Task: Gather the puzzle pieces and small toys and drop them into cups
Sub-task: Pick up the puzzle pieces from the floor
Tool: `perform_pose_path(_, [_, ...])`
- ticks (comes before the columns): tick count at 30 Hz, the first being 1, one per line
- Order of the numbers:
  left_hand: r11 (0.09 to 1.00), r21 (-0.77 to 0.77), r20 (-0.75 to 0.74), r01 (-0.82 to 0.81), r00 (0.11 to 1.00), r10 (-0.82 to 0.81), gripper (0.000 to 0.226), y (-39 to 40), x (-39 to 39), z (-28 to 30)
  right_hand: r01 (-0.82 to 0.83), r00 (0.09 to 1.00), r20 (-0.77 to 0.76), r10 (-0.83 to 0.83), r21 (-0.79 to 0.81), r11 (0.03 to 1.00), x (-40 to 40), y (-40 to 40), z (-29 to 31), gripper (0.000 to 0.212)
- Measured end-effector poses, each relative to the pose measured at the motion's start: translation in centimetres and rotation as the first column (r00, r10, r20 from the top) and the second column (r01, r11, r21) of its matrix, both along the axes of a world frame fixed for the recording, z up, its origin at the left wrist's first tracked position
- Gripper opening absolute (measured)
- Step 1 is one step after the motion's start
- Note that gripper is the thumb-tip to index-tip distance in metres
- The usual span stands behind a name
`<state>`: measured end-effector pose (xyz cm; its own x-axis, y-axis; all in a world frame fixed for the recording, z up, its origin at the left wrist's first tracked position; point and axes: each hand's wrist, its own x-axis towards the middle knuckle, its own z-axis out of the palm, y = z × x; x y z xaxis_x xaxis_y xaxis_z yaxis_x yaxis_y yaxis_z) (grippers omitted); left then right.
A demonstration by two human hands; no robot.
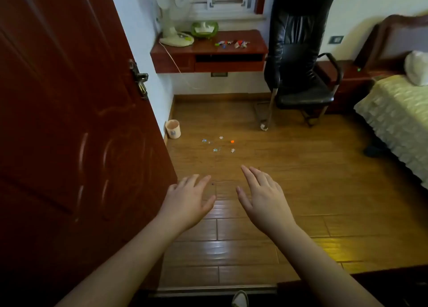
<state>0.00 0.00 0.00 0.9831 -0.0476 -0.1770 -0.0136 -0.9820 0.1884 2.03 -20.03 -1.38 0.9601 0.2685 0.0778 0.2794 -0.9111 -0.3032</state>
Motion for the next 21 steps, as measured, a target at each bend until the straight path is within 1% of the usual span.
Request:
perform_pose_path(2, [1.000,0.005,-0.005,-0.006,1.000,0.006,0.065,-0.4,1.4,-0.4,0.000,1.000,-0.011,0.000,0.036,0.999,1.5,-0.4,-0.5,0.060])
perform_pose_path(10, [1.000,0.019,-0.005,-0.015,1.000,0.015,0.063,0.8,6.6,-2.1,-0.054,0.997,-0.053,0.055,0.022,0.998,6.9,0.6,-2.1,0.061])
perform_pose_path(12, [1.000,-0.001,-0.008,-0.017,1.000,0.017,0.062,1.7,8.1,-2.8,-0.073,0.995,-0.059,0.074,0.021,0.997,8.5,1.3,-2.5,0.061])
perform_pose_path(15, [0.998,-0.065,0.019,-0.007,1.000,0.008,0.058,3.1,10.9,-3.9,-0.095,0.990,-0.106,0.094,-0.003,0.996,11.1,2.6,-3.3,0.062])
perform_pose_path(18, [0.996,-0.090,0.009,-0.013,1.000,0.014,0.056,5.0,14.1,-5.2,-0.110,0.980,-0.169,0.102,-0.039,0.993,14.3,4.5,-4.1,0.064])
perform_pose_path(21, [0.996,-0.088,-0.003,0.000,1.000,0.000,0.055,7.4,18.3,-6.5,-0.119,0.976,-0.192,0.105,-0.061,0.991,18.2,6.8,-4.9,0.064])
